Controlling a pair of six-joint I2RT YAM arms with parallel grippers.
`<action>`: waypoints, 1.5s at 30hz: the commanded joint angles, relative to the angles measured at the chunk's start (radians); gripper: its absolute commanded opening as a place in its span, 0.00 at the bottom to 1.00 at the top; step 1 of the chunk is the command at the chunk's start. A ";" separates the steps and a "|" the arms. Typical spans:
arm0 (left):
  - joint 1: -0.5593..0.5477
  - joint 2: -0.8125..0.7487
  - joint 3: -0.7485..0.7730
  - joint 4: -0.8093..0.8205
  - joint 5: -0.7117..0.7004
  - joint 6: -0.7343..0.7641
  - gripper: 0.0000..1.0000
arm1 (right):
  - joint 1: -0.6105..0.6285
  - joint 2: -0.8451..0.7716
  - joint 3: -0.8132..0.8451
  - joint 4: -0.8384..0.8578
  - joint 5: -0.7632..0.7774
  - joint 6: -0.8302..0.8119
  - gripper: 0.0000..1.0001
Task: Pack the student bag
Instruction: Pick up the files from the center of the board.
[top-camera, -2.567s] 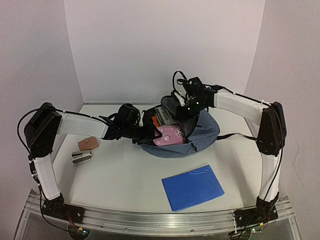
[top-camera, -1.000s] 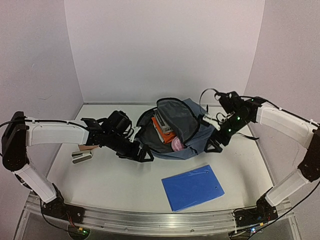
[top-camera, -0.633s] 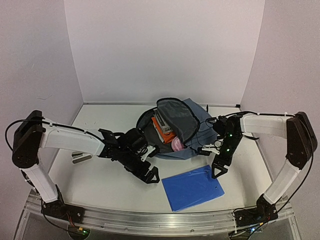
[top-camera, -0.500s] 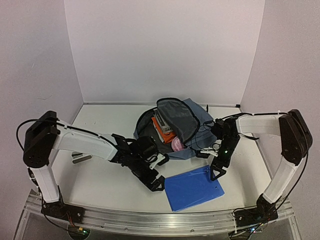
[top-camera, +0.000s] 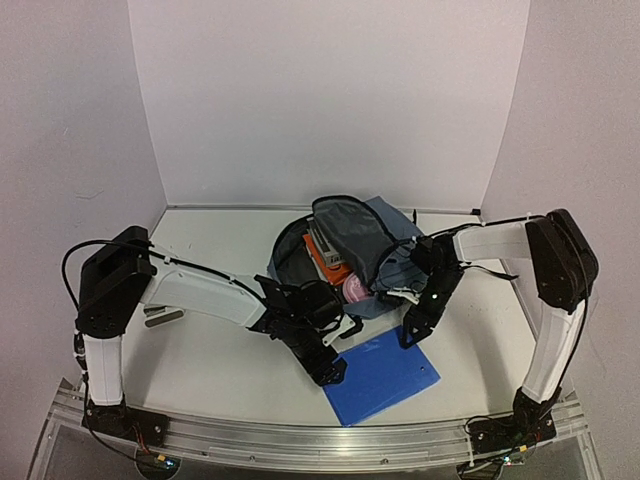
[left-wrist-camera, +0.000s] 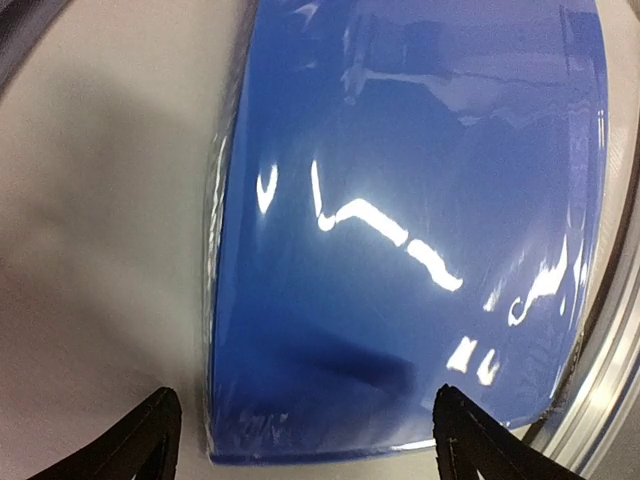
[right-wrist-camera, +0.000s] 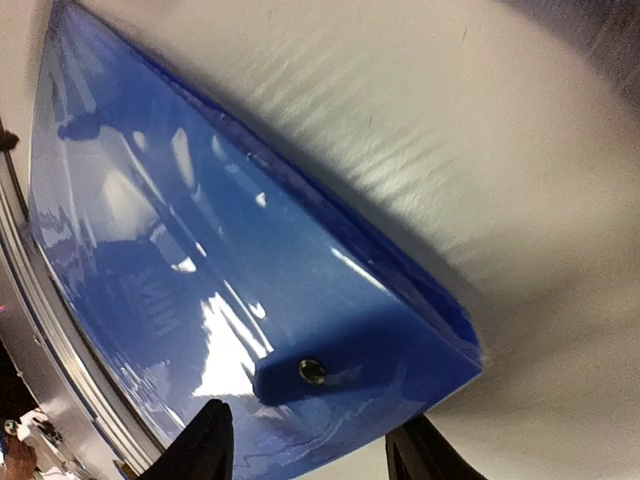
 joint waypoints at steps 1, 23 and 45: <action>0.005 0.096 0.031 -0.040 -0.065 0.016 0.83 | 0.001 -0.011 0.067 0.029 -0.105 0.040 0.48; 0.005 0.105 0.010 -0.017 -0.119 0.034 0.80 | -0.088 0.038 0.061 -0.024 -0.104 0.177 0.65; -0.145 -0.140 -0.108 -0.128 -0.271 0.365 0.94 | -0.101 0.032 -0.038 0.032 -0.246 0.471 0.86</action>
